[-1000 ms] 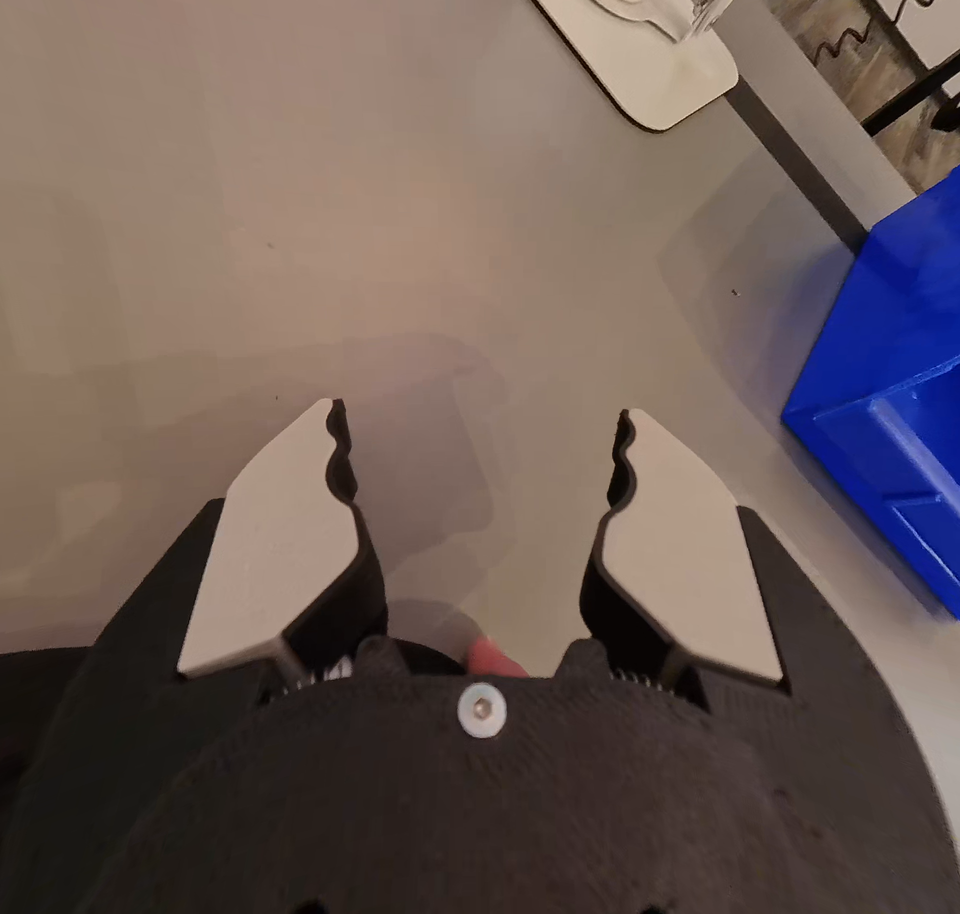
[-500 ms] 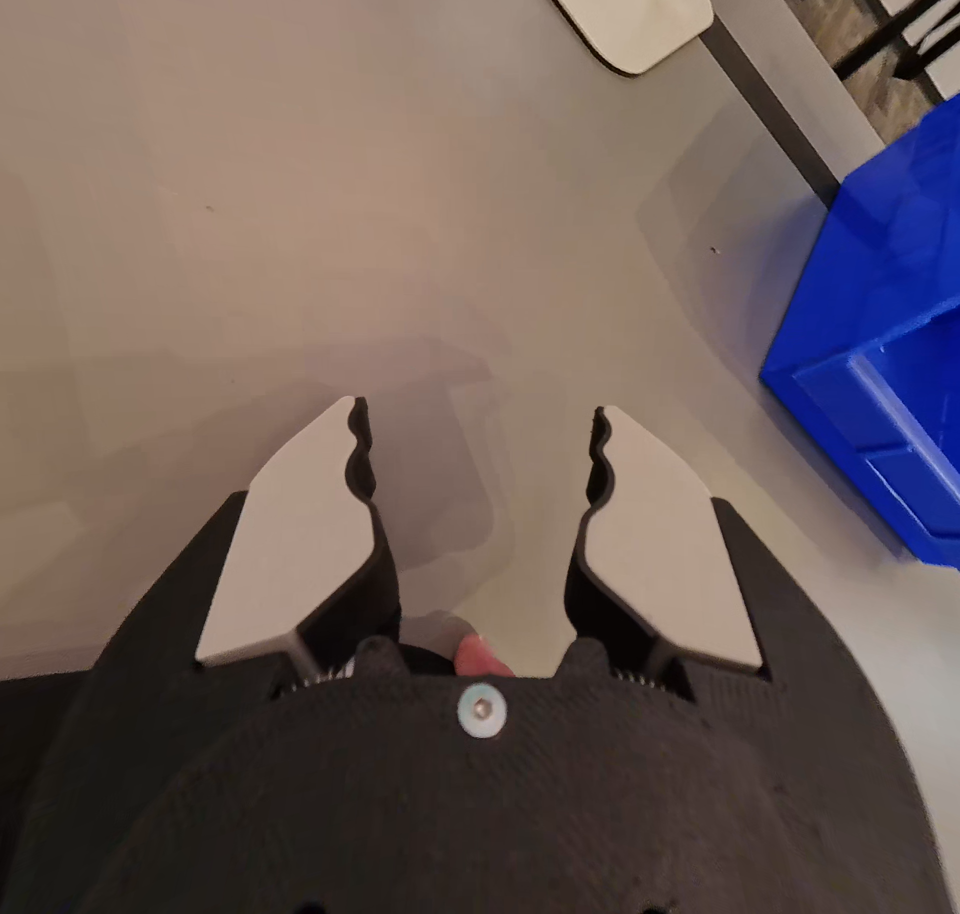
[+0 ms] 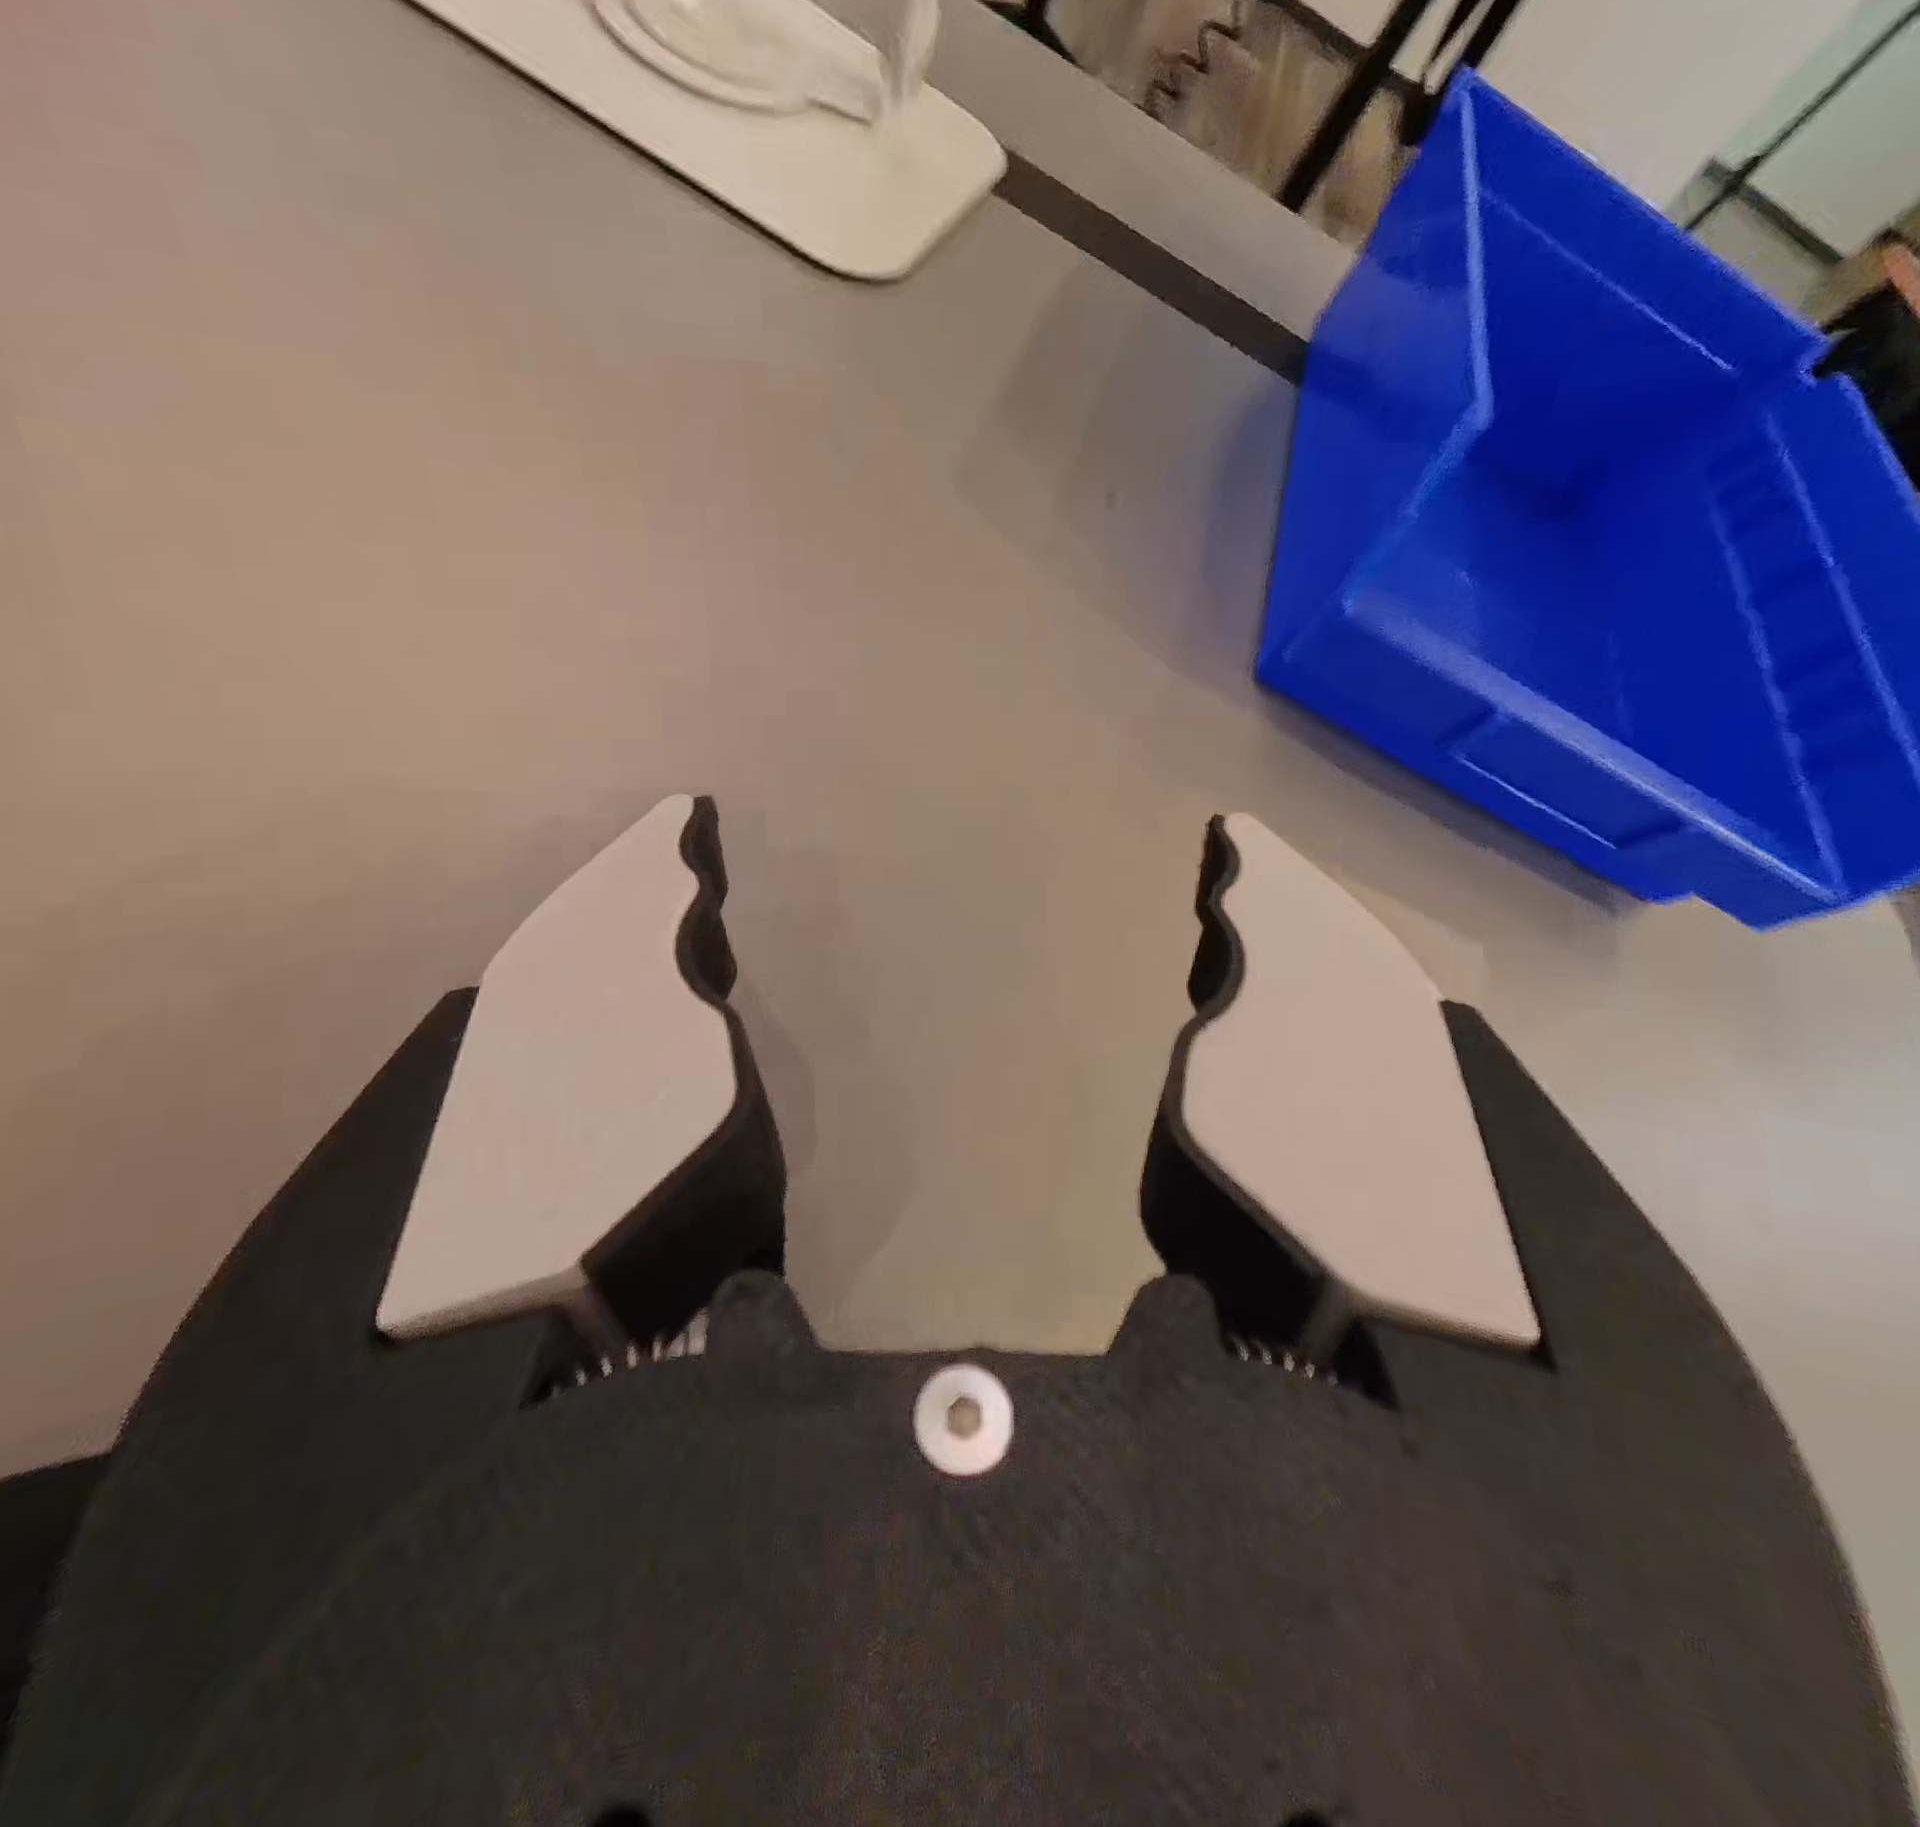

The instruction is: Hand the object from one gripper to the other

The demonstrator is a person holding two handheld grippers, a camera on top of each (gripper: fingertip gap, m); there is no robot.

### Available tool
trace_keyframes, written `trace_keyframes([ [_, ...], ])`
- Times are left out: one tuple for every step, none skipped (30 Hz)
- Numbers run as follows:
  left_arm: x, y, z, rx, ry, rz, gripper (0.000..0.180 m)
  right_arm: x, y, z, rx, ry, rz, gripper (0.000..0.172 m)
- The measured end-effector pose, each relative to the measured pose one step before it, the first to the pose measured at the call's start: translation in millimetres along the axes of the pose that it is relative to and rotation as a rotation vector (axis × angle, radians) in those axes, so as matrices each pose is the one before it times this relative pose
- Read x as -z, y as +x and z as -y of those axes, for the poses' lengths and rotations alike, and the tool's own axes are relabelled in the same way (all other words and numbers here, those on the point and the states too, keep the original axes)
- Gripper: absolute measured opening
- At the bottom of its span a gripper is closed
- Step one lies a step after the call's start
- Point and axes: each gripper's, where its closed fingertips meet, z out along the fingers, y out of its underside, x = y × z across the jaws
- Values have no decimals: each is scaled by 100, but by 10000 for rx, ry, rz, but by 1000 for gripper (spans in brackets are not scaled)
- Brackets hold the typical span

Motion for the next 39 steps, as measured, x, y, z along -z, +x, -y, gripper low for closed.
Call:
trace_keyframes([
  [-180, 324, 1003, 12, 254, 11, 85, -418, -1166, 620, -87, -112, 580, 92],
  [-427, 567, 1078, -163, 251, -66, 87, -820, -1547, 398, -226, -269, 818, 99],
  [-656, 654, 1032, -292, 126, -105, 89, -1094, -1579, 323, -374, -356, 895, 103],
  [-838, 526, 998, -260, 24, -41, 91, -1223, -1272, 418, -228, -323, 733, 105],
  [-927, 476, 956, -209, -40, -31, 93, -1301, -829, 642, 86, -182, 445, 104],
  [-1036, 378, 839, -227, -115, -9, 97, -1363, -220, 622, 279, -179, 89, 104],
  [-1152, 134, 649, -178, -174, 74, 104, -1347, 62, 379, 386, -356, -43, 104],
  [-1208, 252, 564, 10, -172, -111, 110, -1283, -135, 417, 335, -306, 115, 104],
  [-1147, 414, 533, 172, -145, -292, 111, -1095, -276, 644, 92, -47, 261, 101],
  [-1104, 306, 468, 163, -101, -228, 116, -959, -289, 502, -25, -12, 296, 96],
  [-1007, 336, 359, 126, -91, -250, 122, -901, -199, 40, 14, -211, 225, 94],
  [-859, 304, 177, 109, -125, -225, 123, -729, -163, 8, -116, -140, 221, 96],
  [-733, 200, -41, 68, -196, -118, 128, -457, -99, 264, -300, 130, 208, 99],
  [-615, 163, -200, -32, -265, -41, 135, -272, 146, 233, -193, 192, -43, 101],
  [-477, 57, -109, -162, -162, 88, 142, -87, 122, 112, -10, 114, -101, 97],
  [-306, -162, -91, -249, -107, 265, 144, 29, -75, -25, 33, -19, 38, 97],
  [-278, 13, -128, -255, -105, 174, 147, 57, 121, -60, 23, -3, -106, 98],
  [-185, -47, -122, -209, -101, 214, 146, 130, 325, -71, 7, 31, -262, 105],
  [-66, 39, -2, -51, -14, 56, 147, 193, 308, -70, -19, 45, -272, 109],
  [6, -33, 42, 34, 95, 19, 146, 274, 289, -41, 32, 50, -273, 104],
  [17, -26, 11, 45, 93, 28, 146, 287, 283, 0, 175, 50, -276, 94],
  [18, 20, -30, 7, 29, 28, 146, 193, 142, 10, 208, 112, -198, 86],
  [18, -2, -3, 34, 10, 28, 146, 147, 284, 1, 116, 146, -285, 83],
  [-9, 6, 11, 44, -2, 32, 146, 111, 150, -35, 109, 79, -197, 67],
  [-21, 19, 24, 20, -9, 25, 146, 56, -165, -68, 5, 24, 61, 59],
  [4, -16, 11, 18, 0, 13, 146, 3, -91, -129, -295, -83, 144, 58],
  [-3, -5, 9, 18, 12, 16, 146, -106, -14, -108, -410, -124, 253, 61],
  [-1, -34, 1, 53, -1, 38, 146, -151, -90, -88, -249, -127, 388, 67],
  [-3, -55, 2, 65, -4, 51, 146, -136, -14, -73, -49, -99, 345, 79],
  [9, -37, 2, 56, -7, 49, 147, -132, 137, 17, -12, -44, 183, 82],
  [24, 2, -25, 24, 15, 26, 147, -96, 282, 63, -44, -15, 8, 81],
  [34, -28, -41, 45, 5, 30, 146, -79, 359, 99, -76, -2, -92, 81],
  [44, -83, -56, 75, 1, 58, 146, -57, 273, 72, -87, -11, -58, 78],
  [66, -65, -65, 74, 8, 67, 146, 9, 286, 43, -8, 32, -52, 72],
  [73, -60, -90, 61, 11, 38, 146, 13, 323, 33, -69, 52, -72, 66],
  [63, -100, -78, 65, 7, 42, 146, 57, 446, -2, -147, 44, -208, 56],
  [67, -106, -10, 53, 27, 42, 145, 54, 326, -38, -25, 13, -158, 51],
  [17, -26, -21, 3, 0, 4, 144, 13, 191, -19, 5, -5, -102, 56],
  [16, -100, -56, 20, -10, 8, 145, 18, -32, -17, -33, 2, 1, 58],
])
